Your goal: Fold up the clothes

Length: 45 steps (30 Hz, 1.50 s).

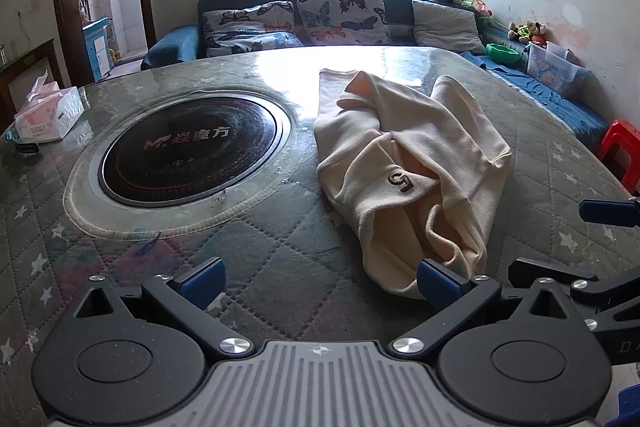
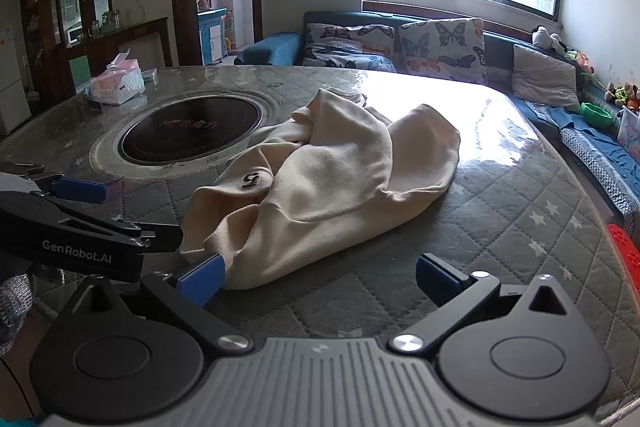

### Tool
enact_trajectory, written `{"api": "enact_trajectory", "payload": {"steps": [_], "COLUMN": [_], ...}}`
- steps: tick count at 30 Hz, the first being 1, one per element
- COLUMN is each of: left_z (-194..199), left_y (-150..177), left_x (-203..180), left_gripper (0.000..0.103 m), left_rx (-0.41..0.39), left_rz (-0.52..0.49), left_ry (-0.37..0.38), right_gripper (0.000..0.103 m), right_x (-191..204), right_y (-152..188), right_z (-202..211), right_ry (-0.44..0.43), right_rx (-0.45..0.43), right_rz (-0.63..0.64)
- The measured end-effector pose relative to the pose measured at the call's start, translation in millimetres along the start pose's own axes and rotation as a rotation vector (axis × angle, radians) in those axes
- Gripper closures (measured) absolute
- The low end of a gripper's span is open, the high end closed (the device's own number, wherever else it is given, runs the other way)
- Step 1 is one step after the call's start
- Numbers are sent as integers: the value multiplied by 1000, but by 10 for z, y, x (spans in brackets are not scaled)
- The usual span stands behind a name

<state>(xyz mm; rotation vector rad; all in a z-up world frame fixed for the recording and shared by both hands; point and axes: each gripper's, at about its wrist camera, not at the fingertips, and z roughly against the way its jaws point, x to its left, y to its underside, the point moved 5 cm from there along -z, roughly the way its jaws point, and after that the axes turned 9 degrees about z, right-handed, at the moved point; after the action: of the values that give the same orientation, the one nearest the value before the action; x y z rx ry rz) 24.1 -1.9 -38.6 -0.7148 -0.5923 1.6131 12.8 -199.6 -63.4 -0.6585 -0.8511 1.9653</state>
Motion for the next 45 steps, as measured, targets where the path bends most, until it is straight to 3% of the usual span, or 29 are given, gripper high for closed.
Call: {"api": "enact_trajectory", "payload": {"steps": [27,45], "left_z": [-113,-352], "left_y": [-143,-470], "left_x": [-28,158], "left_gripper": [0,0], "left_rx": [16,6], "left_rz": [3,33], "left_ry": [5,-16], "right_gripper": [9,26], "right_x": [-66,-353], "right_y": [-126,-664], "right_z": [-135,-629], "right_ry": [-26,-17], "right_rx": [16,13], "right_rz": [-5,21]}}
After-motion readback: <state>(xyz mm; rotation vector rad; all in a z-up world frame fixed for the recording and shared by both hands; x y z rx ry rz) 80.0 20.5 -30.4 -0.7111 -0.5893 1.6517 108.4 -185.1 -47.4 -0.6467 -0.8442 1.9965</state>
